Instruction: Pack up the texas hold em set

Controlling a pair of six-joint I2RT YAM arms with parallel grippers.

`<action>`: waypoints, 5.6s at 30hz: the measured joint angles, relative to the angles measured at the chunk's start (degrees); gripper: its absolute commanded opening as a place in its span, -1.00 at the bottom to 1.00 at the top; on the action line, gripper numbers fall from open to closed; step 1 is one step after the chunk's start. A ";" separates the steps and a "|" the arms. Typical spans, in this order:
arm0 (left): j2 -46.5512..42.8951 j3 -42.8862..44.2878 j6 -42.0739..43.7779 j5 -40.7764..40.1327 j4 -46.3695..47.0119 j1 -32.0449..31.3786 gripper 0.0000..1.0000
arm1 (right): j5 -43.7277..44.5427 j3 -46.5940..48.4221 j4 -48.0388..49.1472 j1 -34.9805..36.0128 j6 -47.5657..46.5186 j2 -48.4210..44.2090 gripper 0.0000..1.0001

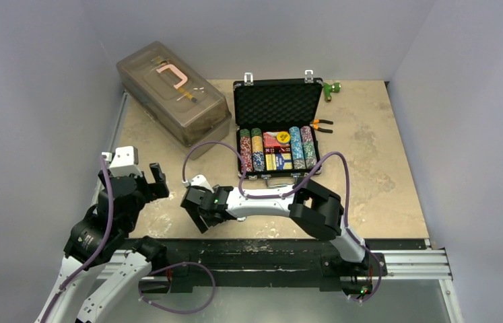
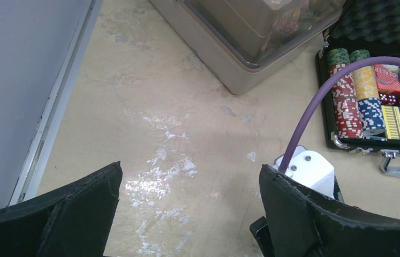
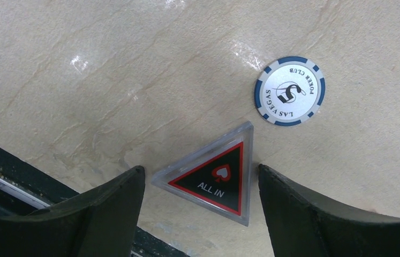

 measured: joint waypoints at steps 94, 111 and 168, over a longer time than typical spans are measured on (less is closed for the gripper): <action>3.74 -0.48 0.04 1.16 0.44 0.00 0.90 | -6.01 -13.22 4.04 -37.92 -27.21 -13.49 0.11; 5.01 -0.48 0.07 1.51 0.46 0.00 0.90 | -7.58 -19.37 4.55 -38.40 -26.60 -19.71 0.87; 9.55 -0.48 0.22 2.89 0.63 0.00 0.91 | -16.20 -27.47 8.46 -15.26 -26.38 -19.50 -0.47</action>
